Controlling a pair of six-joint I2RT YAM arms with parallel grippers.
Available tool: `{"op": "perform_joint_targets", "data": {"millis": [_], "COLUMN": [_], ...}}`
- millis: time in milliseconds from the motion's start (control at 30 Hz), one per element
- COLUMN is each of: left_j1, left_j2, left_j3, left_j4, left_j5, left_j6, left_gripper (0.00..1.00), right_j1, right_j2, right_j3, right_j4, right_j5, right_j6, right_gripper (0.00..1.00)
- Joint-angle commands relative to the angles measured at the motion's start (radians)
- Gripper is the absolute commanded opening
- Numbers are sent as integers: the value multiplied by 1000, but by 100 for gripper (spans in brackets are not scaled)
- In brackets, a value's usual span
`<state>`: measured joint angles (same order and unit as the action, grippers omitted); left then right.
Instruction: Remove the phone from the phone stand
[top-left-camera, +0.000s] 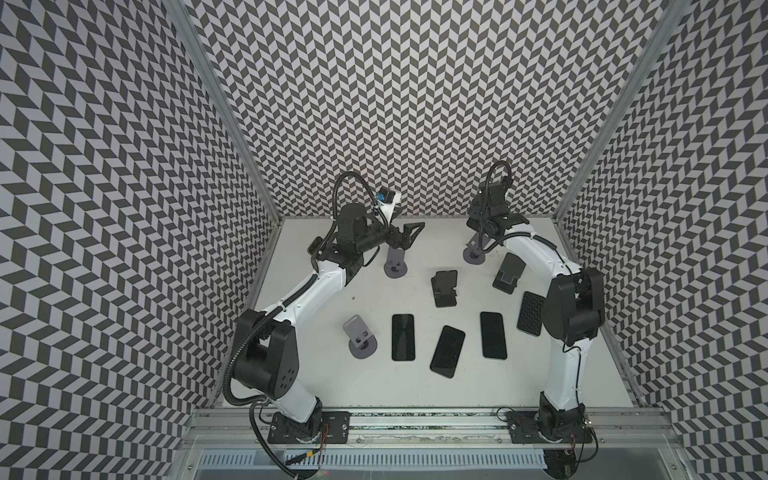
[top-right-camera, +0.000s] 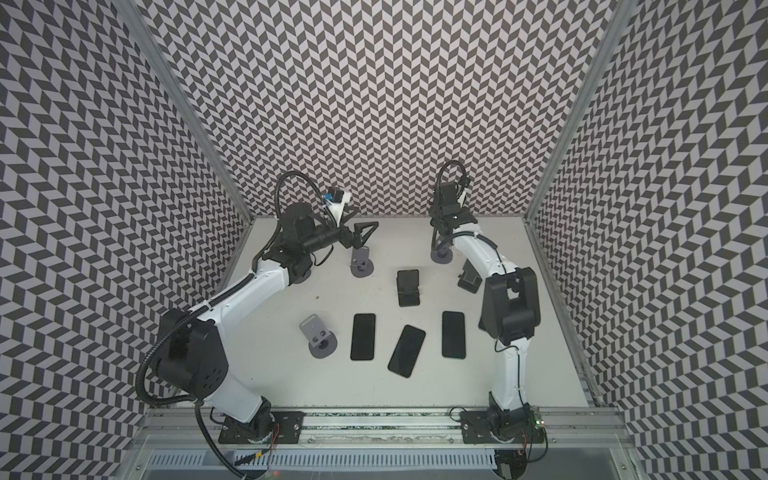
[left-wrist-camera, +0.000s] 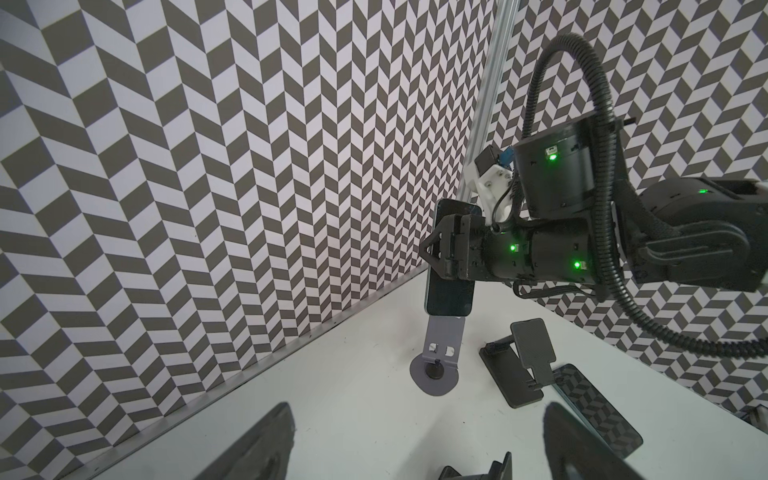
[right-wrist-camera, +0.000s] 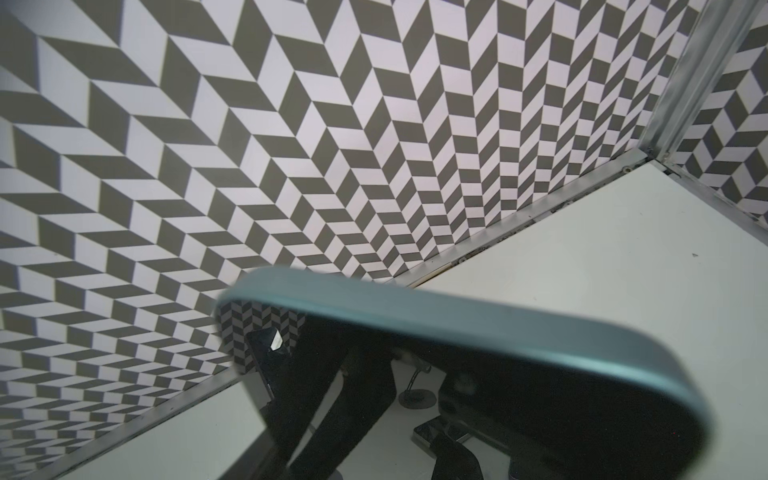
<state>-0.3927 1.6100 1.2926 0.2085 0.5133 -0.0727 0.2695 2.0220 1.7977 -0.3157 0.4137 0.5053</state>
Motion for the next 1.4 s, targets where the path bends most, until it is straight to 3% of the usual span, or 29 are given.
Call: {"op": "perform_joint_targets", "data": {"millis": [0,433,933,1200,1367], "left_j1": [-5,-5,-1,3,3], "left_j2": [-27,-154,-504,-650,-712], "left_j3": [34,-10,-151,-198,-215], "left_j4": [-29,-126,-497,-607,-637], "left_j5": [-31,-273,-563,-589,-583], "left_j6": [-23,-168,-178,-228,-241], "left_gripper": [93,92,92,92,92], "right_j1": [-5,33,275,438,511], "right_j2": [-75,-154,-371,-503,-475], "right_j3": [-24,31,-110,-315,-339], "right_j4": [80,-12,-129,-140,-127], "right_j5": [-58,-257,-331,-388,-369], "right_j6": [-37,-18,28,97,90], "right_gripper": [47,43,42,40,39]}}
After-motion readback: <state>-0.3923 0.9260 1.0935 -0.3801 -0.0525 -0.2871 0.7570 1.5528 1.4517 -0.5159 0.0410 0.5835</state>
